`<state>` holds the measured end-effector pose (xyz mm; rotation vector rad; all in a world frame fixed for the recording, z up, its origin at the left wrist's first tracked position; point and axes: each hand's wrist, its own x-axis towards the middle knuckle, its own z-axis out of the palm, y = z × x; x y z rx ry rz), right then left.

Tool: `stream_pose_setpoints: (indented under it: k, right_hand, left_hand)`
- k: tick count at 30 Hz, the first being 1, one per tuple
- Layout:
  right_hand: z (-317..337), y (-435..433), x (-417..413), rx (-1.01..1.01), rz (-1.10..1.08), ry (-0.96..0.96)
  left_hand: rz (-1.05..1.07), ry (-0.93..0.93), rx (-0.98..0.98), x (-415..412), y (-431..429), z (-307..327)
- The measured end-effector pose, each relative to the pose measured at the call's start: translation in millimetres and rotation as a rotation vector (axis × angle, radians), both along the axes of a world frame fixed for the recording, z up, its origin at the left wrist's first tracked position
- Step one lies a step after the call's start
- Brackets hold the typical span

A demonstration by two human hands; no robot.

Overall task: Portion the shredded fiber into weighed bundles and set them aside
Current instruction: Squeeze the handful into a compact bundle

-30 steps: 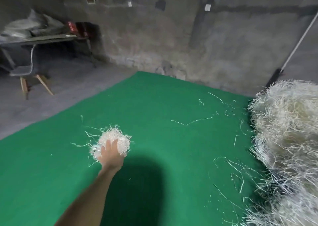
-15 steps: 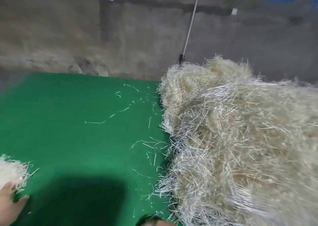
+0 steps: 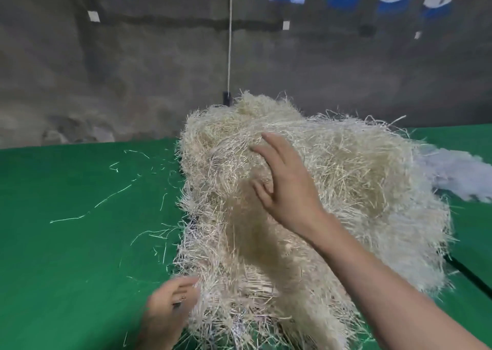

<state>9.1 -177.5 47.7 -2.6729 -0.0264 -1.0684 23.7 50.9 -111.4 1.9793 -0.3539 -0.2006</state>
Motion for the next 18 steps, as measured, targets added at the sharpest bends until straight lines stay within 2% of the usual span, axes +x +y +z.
stream_pose_setpoints:
  k: [1,3,6,7,9,12,14,16,18]
  right_hand:
    - [16.4,-12.0,15.3,-0.06,-0.067,0.041]
    - [27.1,-34.0,42.6,-0.123,-0.223,0.335]
    - [-4.4,-59.7,51.9,-0.229,-0.329,0.668]
    - [-16.6,-67.6,48.1,-0.27,-0.324,0.676]
    - [-26.0,-82.5,46.2,-0.242,-0.268,0.501]
    - [4.3,-88.3,55.7,0.079,-0.108,0.125]
    - [35.7,-76.3,55.7,0.206,0.091,-0.091]
    - [54.3,-60.4,48.8,0.337,0.287,-0.059]
    - [56.6,-53.2,43.2,0.572,0.418,0.173]
  left_hand:
    - [-0.031,-0.004,-0.026,-2.8,-18.2,15.8]
    - [0.019,-0.018,-0.06,0.7,-47.4,42.4]
    - [0.033,-0.088,-0.104,4.9,-76.1,73.5]
    - [0.044,-0.122,-0.117,7.6,-83.9,79.6]
    - [0.069,-0.193,-0.131,14.6,-97.9,96.7]
    - [0.087,-0.232,-0.219,26.0,-124.7,125.8]
    - [0.069,-0.275,-0.287,32.7,-143.6,149.2]
    - [0.04,-0.306,-0.3,44.8,-158.2,165.1]
    - [-0.026,-0.219,-0.268,57.5,-166.6,171.0]
